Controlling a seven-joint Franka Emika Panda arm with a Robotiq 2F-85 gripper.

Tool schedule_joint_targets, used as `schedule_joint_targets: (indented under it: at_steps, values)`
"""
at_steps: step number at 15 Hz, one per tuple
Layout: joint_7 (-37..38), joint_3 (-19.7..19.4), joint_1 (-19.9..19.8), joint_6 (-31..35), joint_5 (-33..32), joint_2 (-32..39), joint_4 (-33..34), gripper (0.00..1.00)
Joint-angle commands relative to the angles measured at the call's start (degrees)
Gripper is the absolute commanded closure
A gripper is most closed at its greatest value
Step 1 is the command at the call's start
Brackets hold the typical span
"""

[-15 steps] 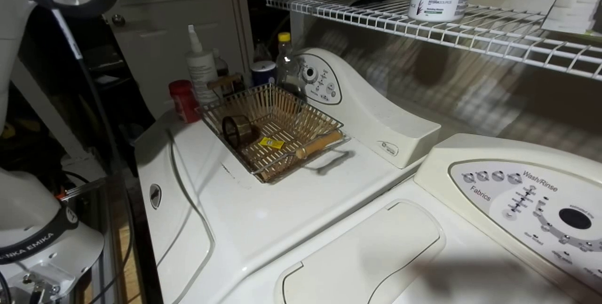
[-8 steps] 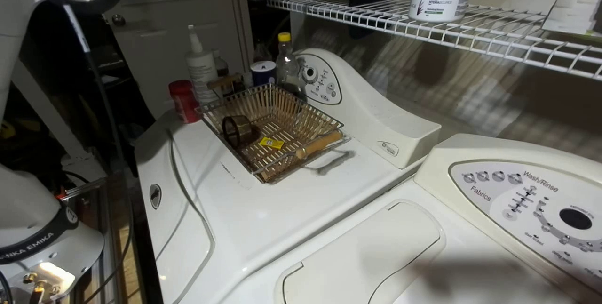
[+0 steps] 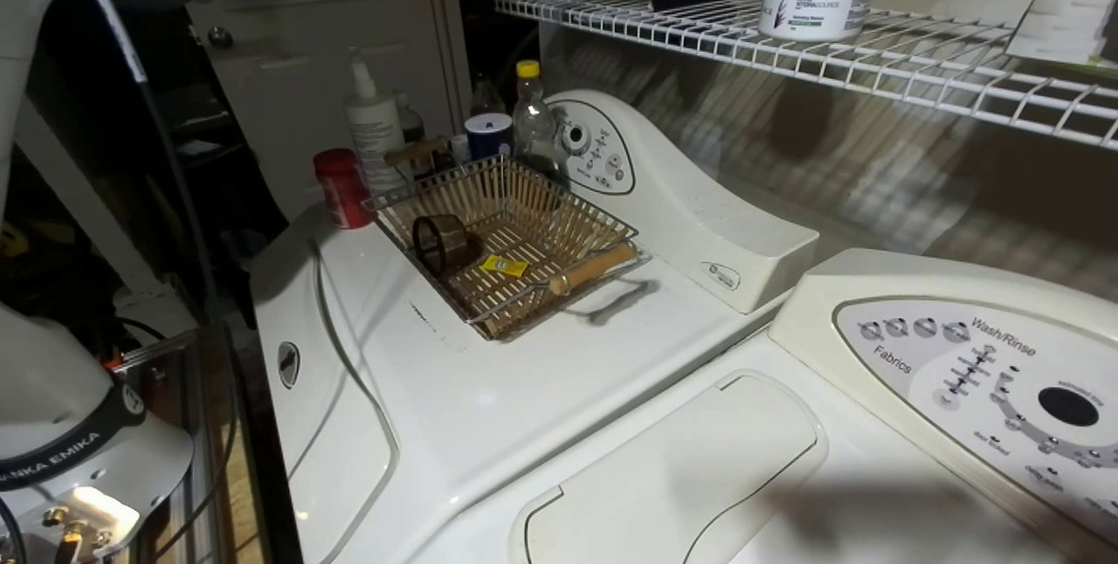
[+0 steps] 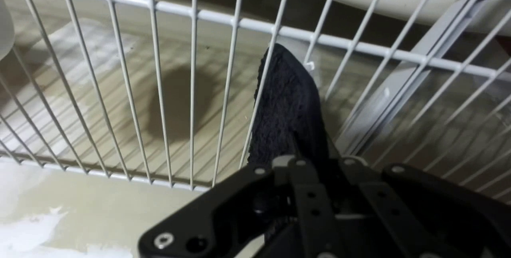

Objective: Remove the grey potholder from the spaces of the rack

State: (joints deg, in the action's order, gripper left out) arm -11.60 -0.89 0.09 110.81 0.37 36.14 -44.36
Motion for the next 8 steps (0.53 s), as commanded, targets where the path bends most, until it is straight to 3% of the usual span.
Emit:
schedule_joint_targets:
  at_steps: [1, 8]
  values:
    - [-1.66, -0.35, 0.86, 1.84, -1.51, -3.43, -1.43, 0.98]
    - [-1.24, -1.03, 1.9, 4.7, -4.23, -8.21, -3.49, 0.98]
